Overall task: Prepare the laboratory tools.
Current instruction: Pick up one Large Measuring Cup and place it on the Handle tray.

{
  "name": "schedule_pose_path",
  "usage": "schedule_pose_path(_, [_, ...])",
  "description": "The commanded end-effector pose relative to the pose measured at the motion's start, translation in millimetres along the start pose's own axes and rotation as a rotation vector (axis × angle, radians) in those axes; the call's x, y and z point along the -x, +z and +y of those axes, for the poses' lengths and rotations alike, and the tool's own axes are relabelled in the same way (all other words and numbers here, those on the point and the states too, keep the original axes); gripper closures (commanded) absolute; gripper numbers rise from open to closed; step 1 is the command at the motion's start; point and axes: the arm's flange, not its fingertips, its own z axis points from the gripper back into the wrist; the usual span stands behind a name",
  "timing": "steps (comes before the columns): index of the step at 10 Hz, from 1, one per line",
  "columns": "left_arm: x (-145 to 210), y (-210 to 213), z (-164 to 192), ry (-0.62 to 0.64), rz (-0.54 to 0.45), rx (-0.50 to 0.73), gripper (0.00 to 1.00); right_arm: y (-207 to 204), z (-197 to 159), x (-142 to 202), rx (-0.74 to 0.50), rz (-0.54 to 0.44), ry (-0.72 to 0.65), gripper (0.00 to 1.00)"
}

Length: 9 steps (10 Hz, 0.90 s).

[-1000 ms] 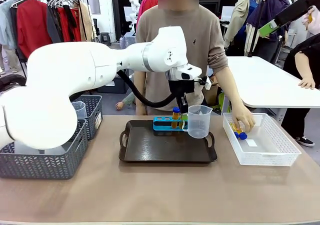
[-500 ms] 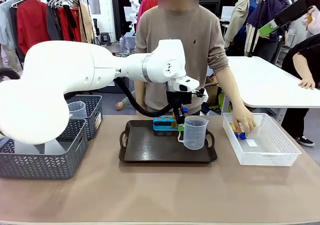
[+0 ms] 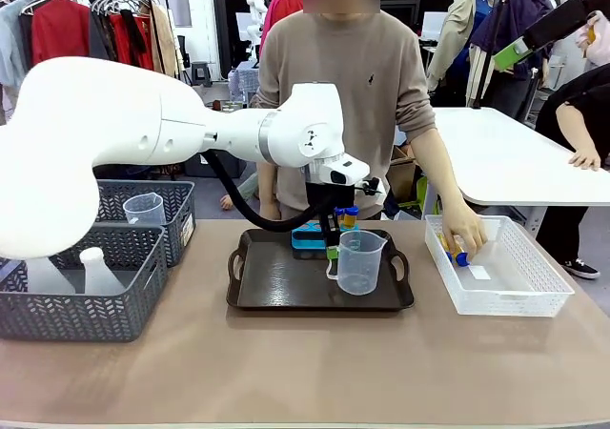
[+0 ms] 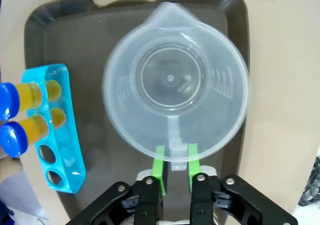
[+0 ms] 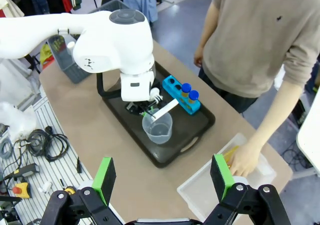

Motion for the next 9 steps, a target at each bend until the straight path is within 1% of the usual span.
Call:
schedule_pose_path(1, [12,6,-11,0.003,-0.004,-0.019,0.26,1,1,0,-0.005,-0.001,0.005,0.0])
schedule_pose_path(2, [17,14,-11,0.007,-0.003,-0.015,0.07,1,1,0,-0.005,-0.001,0.005,0.0])
schedule_pose_path(3, [19,24,-12,-0.004,-0.003,-0.011,0.0,1,1,0,-0.005,-0.001,0.005,0.0])
schedule_pose_path(5, [27,55,-16,0.025,-0.008,-0.025,0.0,1,1,0,-0.005,-0.001,0.005,0.0])
schedule_pose_path(8, [41,101,-24,0.078,-0.039,-0.011,0.0,1,1,0,-0.005,-0.001,0.005,0.0])
schedule_pose_path(9, [49,119,-27,0.094,-0.061,-0.032,0.0,1,1,0,-0.005,-0.001,0.005,0.0])
